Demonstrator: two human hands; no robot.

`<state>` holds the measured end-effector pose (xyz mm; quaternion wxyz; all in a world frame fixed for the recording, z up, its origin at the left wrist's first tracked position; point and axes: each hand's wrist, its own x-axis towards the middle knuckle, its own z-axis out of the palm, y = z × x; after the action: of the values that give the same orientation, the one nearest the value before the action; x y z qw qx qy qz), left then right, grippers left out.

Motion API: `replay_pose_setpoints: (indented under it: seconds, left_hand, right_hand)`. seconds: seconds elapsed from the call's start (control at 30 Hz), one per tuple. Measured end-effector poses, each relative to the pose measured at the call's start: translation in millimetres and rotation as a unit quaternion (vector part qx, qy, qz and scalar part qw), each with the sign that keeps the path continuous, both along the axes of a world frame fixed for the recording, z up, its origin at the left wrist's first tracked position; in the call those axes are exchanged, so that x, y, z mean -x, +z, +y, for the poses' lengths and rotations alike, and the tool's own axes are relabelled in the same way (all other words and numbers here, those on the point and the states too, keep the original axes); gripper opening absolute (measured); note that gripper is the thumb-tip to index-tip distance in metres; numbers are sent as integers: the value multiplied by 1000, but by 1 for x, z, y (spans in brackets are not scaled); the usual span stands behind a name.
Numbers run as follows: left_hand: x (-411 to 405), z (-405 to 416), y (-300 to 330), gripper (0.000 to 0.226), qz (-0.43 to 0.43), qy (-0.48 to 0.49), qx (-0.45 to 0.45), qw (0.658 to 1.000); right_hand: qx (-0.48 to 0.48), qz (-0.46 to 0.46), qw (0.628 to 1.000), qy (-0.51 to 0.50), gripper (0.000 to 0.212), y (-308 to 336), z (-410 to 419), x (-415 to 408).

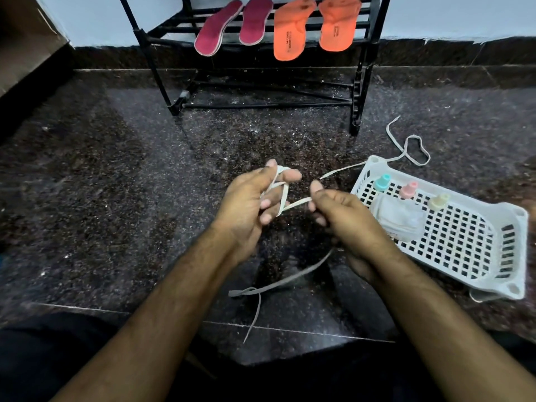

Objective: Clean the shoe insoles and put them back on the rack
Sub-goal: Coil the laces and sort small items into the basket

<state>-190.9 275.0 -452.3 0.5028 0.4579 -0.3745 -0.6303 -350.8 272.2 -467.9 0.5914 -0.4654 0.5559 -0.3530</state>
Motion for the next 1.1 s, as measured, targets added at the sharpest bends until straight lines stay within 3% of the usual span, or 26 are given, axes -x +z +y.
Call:
replay_pose_setpoints:
  seconds: [0.1,0.17,0.23,0.33,0.43,0.57,0.63,0.73,0.8,0.87,0.97,1.1]
  left_hand:
    - [2,4,-6,46,-147,-121,9,982]
    - [5,5,-14,47,-248,-176,15,953]
    - [8,4,-23,49,-289,-140,6,947]
    - [11,0,-31,55,-280,-39,30,959]
    - [12,-2,-23,38,-189,50,42,980]
    - [9,-2,-7,39,37,52,11,998]
    - [3,-2,-3,42,104,45,2,994]
    - [-6,-3,-2,42,121,52,12,991]
    - [-8,-4,-1,44,75,22,21,997]
    - [-4,-1,-1,45,-57,-29,23,998]
    - [4,4,-4,49,-233,-112,13,966]
    - [10,2,-21,74,-267,-119,-22,956]
  right_hand:
    - [-18,-90,994,-61,48,3,-2,2]
    - [-8,-92,993,-75,48,6,0,0]
    - [12,-79,994,-76,43,9,4,-1]
    - [80,-112,990,-8,38,16,12,-9]
    - [143,-75,982,100,38,15,19,-19]
    - [50,-74,978,190,38,10,27,-23]
    - [-12,-62,980,190,40,7,26,-22]
    - [-89,-76,987,107,44,-1,15,-19]
    - [-115,-133,984,35,42,-3,9,-13]
    - [-107,-207,972,-27,37,-1,3,-6]
    - [-55,-279,956,-77,31,9,-2,1]
    - [11,-218,976,-19,35,18,6,-3]
